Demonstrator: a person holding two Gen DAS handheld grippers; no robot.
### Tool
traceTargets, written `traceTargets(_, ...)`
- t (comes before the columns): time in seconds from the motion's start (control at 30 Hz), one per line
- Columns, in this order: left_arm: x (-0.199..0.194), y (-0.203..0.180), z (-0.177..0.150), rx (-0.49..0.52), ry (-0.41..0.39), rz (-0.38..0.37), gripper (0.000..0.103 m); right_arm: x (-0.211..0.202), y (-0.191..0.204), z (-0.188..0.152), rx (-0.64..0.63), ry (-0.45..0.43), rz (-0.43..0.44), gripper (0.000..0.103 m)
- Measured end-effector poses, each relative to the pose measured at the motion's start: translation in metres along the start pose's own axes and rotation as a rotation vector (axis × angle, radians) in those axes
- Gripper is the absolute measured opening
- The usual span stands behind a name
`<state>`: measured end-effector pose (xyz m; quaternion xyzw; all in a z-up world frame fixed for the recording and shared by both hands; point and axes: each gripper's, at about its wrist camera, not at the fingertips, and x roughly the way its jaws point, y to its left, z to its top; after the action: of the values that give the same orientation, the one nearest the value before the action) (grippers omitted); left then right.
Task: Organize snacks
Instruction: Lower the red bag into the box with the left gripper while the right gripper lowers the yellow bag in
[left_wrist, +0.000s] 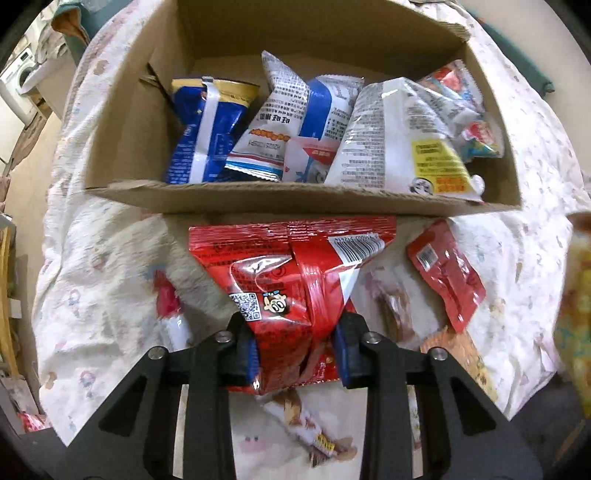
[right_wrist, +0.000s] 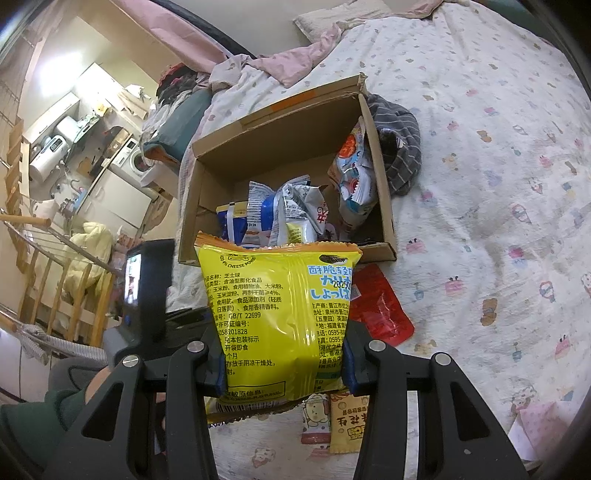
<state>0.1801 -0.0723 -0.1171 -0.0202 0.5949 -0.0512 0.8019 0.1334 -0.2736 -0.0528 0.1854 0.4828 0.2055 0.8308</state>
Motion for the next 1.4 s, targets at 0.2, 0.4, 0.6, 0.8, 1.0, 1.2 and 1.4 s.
traceTargets(0.2,-0.041,-0.001,-0.017,0.02,-0.04,-0.014,0.027,-0.006,0.002,-0.002,0.005,-0.017,0.007,0.046)
traceTargets(0.4,-0.1,-0.001,-0.022,0.054,-0.147,-0.028,0.027,-0.013,0.005,0.003,0.013,-0.048,0.018,0.047)
traceTargets(0.6,-0.135,0.018,0.012,0.056,-0.255,-0.032,0.027,-0.016,0.011,0.023,0.004,-0.082,0.015,0.047)
traceTargets(0.8,-0.146,0.024,0.045,0.056,-0.308,-0.041,0.027,-0.013,0.011,0.048,0.002,-0.114,0.009,0.047)
traceTargets(1.0,-0.133,0.022,0.078,0.059,-0.326,-0.037,0.027,0.004,0.007,0.079,-0.001,-0.118,-0.01,0.047)
traceTargets(1.2,-0.103,0.025,0.093,0.065,-0.32,-0.044,0.027,0.034,0.003,0.093,0.003,-0.088,-0.01,0.047)
traceTargets(1.4,-0.08,0.026,0.102,0.064,-0.265,-0.061,0.027,0.061,0.005,0.109,-0.006,-0.076,-0.038,0.047)
